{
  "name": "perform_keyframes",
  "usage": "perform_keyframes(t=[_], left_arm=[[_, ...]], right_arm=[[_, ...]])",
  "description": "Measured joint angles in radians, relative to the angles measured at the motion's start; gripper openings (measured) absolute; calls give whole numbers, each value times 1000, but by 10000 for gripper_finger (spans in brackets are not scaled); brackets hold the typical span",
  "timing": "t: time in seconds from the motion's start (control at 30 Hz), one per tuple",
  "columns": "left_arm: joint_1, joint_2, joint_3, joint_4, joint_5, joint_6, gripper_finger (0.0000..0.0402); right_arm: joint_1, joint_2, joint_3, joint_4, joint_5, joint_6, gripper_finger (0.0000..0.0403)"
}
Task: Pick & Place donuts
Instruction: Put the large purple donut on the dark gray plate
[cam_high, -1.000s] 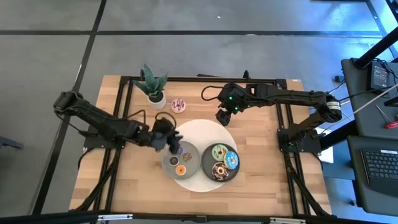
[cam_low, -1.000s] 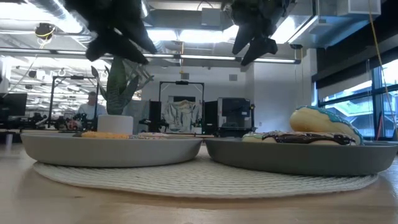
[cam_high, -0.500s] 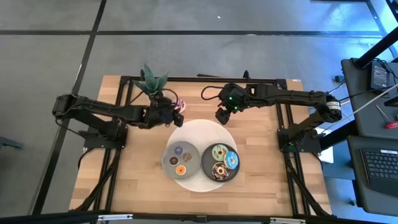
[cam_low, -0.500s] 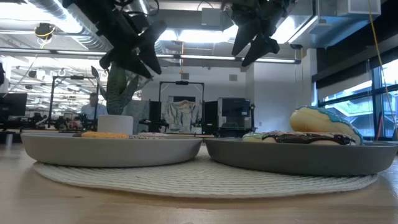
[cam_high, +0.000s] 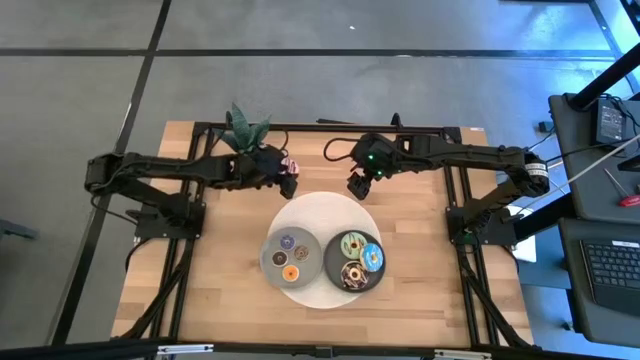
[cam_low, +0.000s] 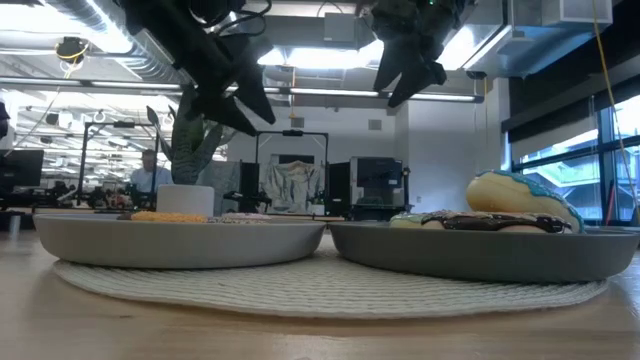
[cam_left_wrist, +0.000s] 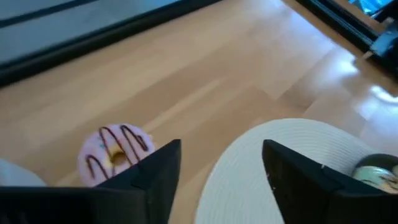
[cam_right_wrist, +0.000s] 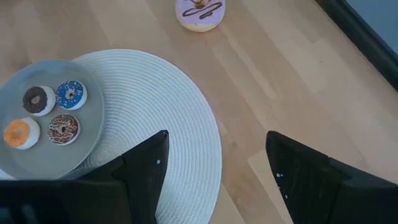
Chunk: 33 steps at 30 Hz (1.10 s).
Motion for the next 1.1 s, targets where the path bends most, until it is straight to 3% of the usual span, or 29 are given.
perform_keyframes(t=[0.17,0.4,0.7,0.8,0.97,1.1], left_arm=[[29,0,0,-7,-3,17,263],[59,1,-1,-11,36,3,274],[141,120,-1,-67,210,229,274],[165,173,-1,-124,207,350,274],[169,228,-1,-103,207,703,274],[189,254,-1,-88,219,806,274]], right_arm=[[-9,0,0,-1,24,-22,269],[-12,0,0,-1,24,-27,269],[-13,0,0,27,61,-27,268],[-13,0,0,34,78,-28,268],[-13,0,0,38,78,-26,268],[-13,0,0,38,78,-22,268]])
